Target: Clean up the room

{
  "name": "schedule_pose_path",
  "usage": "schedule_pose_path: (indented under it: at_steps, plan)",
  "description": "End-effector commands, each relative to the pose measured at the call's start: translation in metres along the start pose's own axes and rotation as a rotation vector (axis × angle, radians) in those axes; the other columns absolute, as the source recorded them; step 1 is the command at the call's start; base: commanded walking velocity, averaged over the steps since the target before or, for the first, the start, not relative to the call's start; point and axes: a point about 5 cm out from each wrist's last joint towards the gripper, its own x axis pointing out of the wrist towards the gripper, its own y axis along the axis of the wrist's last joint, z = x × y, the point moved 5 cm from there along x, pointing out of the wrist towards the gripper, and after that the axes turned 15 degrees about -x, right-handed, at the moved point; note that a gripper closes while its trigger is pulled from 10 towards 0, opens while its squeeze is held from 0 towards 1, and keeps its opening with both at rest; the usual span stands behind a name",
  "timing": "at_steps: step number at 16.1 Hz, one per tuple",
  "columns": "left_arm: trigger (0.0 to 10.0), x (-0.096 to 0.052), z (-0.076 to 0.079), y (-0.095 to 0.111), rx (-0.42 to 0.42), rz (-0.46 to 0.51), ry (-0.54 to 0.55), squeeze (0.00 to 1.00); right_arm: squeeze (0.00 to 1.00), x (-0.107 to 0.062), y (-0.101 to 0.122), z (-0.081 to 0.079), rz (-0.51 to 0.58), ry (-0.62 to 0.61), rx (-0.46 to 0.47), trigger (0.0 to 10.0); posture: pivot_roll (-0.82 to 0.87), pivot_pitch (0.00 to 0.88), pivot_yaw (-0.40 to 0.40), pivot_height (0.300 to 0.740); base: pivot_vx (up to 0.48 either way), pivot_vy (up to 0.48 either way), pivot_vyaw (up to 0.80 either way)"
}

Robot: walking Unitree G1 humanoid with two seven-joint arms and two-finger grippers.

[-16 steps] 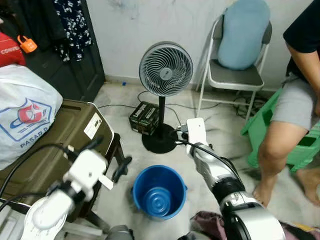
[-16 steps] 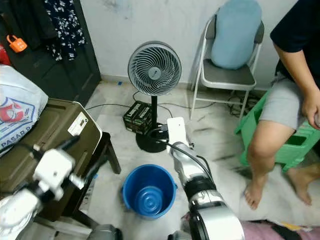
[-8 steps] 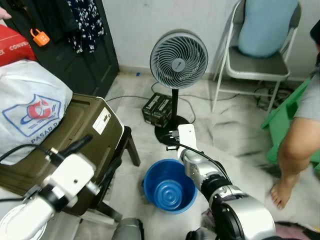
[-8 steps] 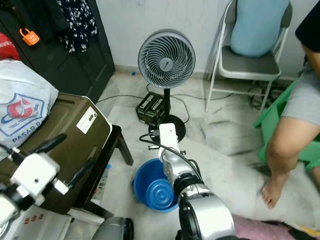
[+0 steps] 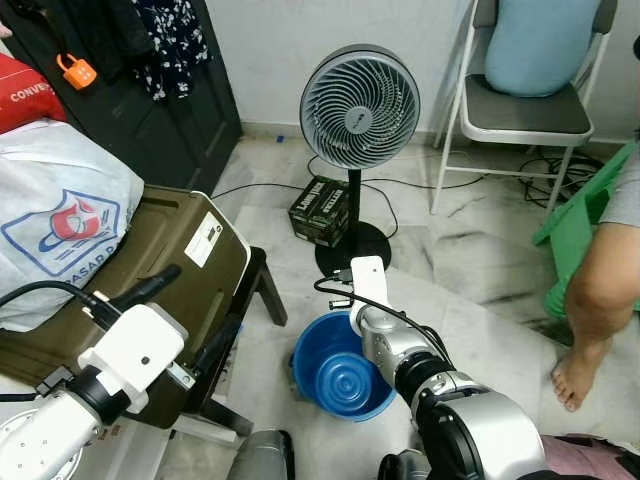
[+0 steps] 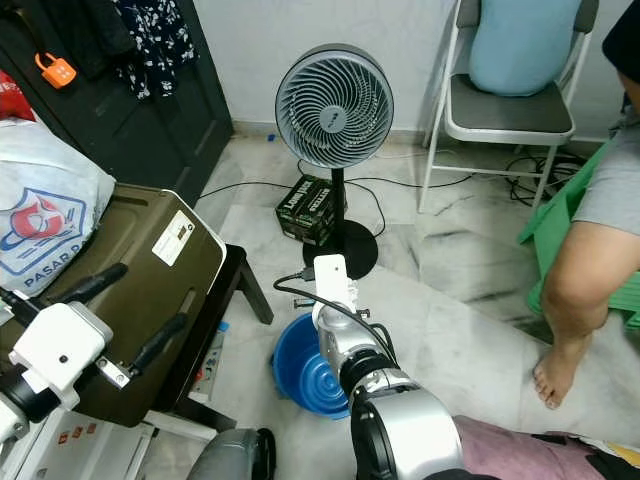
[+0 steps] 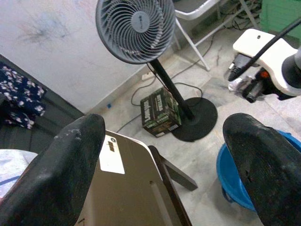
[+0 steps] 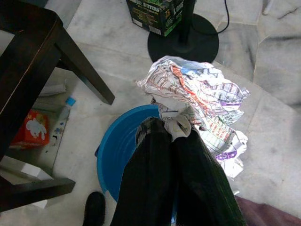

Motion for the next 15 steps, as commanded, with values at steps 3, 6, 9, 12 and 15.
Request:
schedule_pose_path:
  at_steps: [3, 6, 9, 12, 15]
  plan:
    - [10.0, 0.000, 0.002, 0.003, 0.006, -0.007, -0.010, 0.00, 1.00, 0.000, 0.006, -0.004, 0.014, 0.004, 0.035, 10.0, 0.31, 0.144, 0.116, 0.740, 0.000, 0.000, 0.00]
    - [10.0, 0.001, 0.002, 0.002, 0.002, -0.009, -0.008, 0.00, 1.00, 0.000, 0.013, -0.004, 0.035, 0.008, 0.044, 10.0, 0.31, 0.142, 0.113, 0.740, 0.000, 0.000, 0.00]
    - [10.0, 0.001, 0.002, 0.001, 0.000, -0.012, -0.004, 0.00, 1.00, -0.001, 0.023, -0.004, 0.073, -0.001, 0.056, 10.0, 0.31, 0.142, 0.114, 0.740, 0.000, 0.000, 0.00]
    - [10.0, 0.003, 0.003, -0.001, -0.003, -0.009, -0.002, 0.00, 1.00, -0.004, 0.051, -0.011, 0.185, 0.043, 0.092, 10.0, 0.29, 0.136, 0.110, 0.740, 0.000, 0.000, 0.00]
    - [10.0, 0.015, 0.005, 0.000, -0.019, 0.026, -0.002, 0.00, 1.00, -0.014, 0.074, -0.020, 0.340, 0.157, 0.076, 10.0, 0.23, 0.117, 0.088, 0.740, 0.000, 0.000, 0.00]
